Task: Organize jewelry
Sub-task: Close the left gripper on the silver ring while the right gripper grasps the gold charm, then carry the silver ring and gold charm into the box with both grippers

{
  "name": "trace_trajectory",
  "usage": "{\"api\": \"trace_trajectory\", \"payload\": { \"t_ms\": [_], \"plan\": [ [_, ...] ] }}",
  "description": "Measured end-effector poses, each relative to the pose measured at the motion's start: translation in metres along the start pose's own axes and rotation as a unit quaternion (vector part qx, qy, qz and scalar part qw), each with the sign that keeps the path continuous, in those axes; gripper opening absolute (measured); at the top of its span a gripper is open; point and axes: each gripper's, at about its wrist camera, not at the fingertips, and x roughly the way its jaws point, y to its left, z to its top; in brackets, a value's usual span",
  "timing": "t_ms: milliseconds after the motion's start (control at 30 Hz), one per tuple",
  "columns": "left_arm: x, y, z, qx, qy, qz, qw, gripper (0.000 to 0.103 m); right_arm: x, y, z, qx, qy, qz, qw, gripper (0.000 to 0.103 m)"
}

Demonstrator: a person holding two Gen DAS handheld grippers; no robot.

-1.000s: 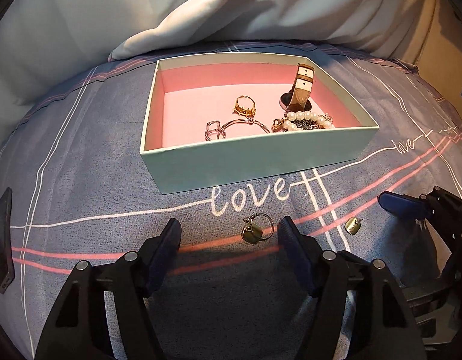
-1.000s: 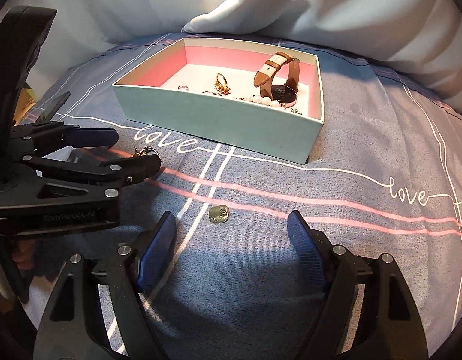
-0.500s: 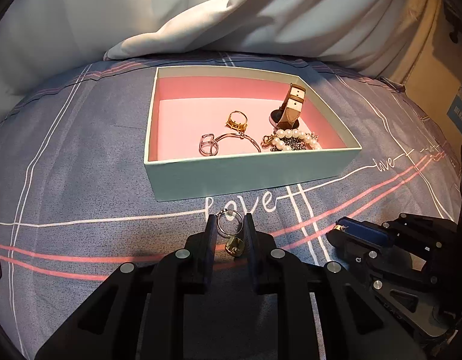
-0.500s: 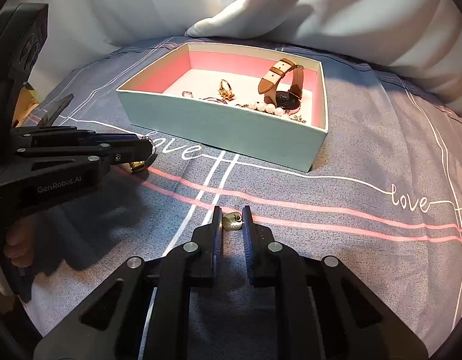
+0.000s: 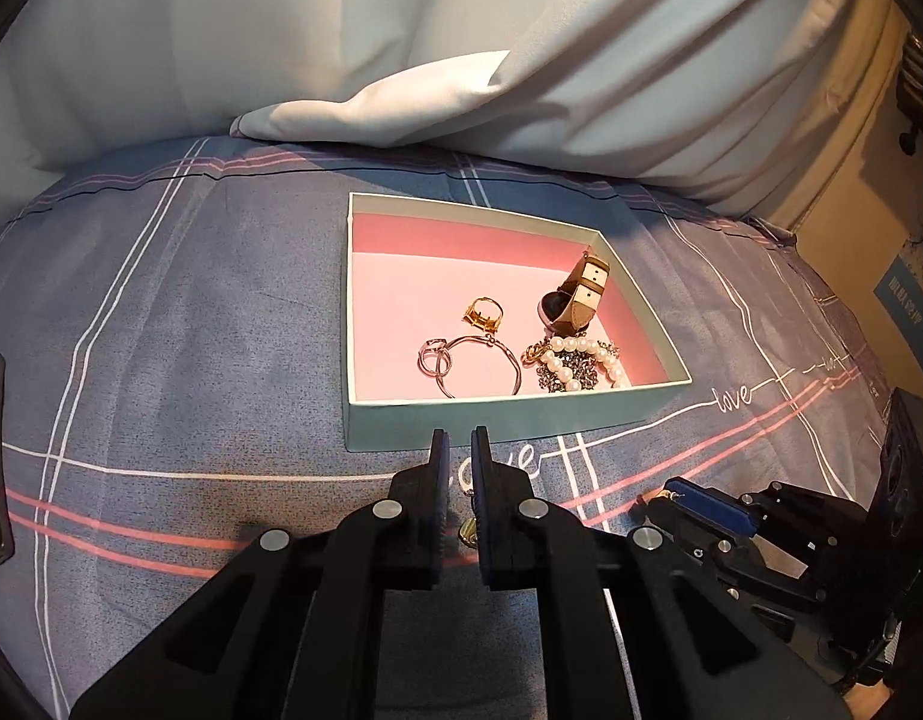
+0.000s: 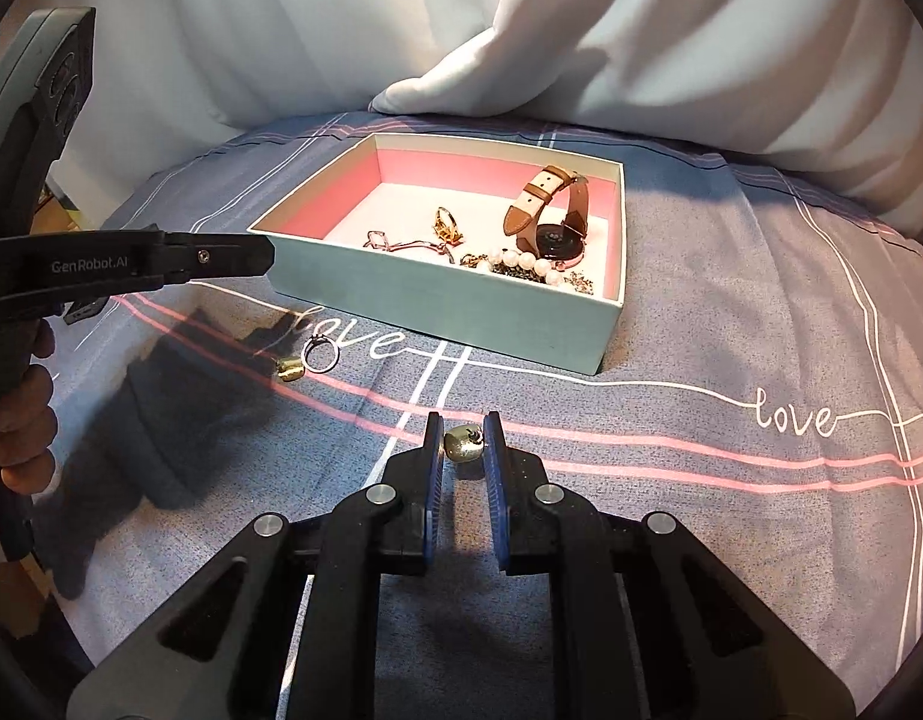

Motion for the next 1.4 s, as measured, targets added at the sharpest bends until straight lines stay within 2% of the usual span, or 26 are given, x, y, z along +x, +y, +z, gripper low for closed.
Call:
{"api": "trace_trajectory", "payload": {
  "t_ms": [300, 700, 933, 1400],
  "plan": [
    [0.002, -0.014, 0.006, 0.015, 0.002, -0.003, 0.9999, 0.008, -0.009, 0.001, 0.012, -0.009, -0.013, 0.001, 1.0, 0.014],
    [0.005, -0.032, 0.063, 0.024, -0.027, 0.011, 0.9993, 0.008, -0.03, -0.004, 0.099, -0.04, -0.081, -0.023, 0.996, 0.014],
    [0.016, -0.033, 0.085, 0.021, -0.027, 0.025, 0.9991, 0.008, -0.012, -0.003, 0.118, -0.045, -0.07, -0.025, 0.996, 0.014],
    [0.033, -0.03, 0.085, 0.022, -0.011, 0.038, 0.999, 0.008, 0.01, -0.008, 0.117, -0.041, -0.044, -0.02, 0.998, 0.014]
  ]
}}
